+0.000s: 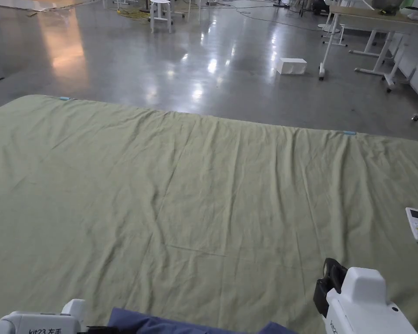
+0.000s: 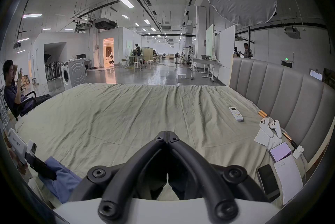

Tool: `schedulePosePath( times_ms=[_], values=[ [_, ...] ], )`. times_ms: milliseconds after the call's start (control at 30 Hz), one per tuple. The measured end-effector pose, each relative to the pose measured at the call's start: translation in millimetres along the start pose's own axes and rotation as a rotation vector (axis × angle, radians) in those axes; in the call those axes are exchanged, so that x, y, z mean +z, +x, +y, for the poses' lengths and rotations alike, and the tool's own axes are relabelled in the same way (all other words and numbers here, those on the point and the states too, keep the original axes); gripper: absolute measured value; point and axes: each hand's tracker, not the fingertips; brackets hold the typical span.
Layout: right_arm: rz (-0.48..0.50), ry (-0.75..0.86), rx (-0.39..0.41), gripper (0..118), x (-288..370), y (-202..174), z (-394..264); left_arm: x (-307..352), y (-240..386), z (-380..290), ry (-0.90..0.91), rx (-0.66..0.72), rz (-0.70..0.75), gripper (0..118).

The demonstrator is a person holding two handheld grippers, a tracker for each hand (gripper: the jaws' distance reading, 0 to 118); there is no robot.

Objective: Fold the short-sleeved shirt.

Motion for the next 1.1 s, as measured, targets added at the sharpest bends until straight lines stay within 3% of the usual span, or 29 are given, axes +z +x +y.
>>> schedulePosePath(
  times_ms=[67, 200, 400, 667, 1000, 1100],
  values=[
    [0.003, -0.006, 0.0, 0, -1, -1, -1, 9, 12, 0, 0.006, 0.0, 0.011, 14],
    [0.011, -0.016, -0.004, 0, -3, -2, -4, 28, 35, 8, 0.034, -0.126, 0.128, 14],
    [0.016, -0.016, -0.014, 0, -6, -1, -1, 75, 47, 31, 0.083, -0.098, 0.22, 14],
    [0.027, -0.013, -0.022, 0, -11, 0, 1, 107, 88, 37, 0.162, -0.21, 0.573, 14],
    [0.027, -0.018, -0.028, 0, -11, 2, -1, 62, 167, 1, 0.177, -0.306, 0.626, 14],
    [0.023, -0.019, -0.031, 0, -10, 4, -1, 49, 176, -5, 0.175, -0.285, 0.58, 14]
  ],
)
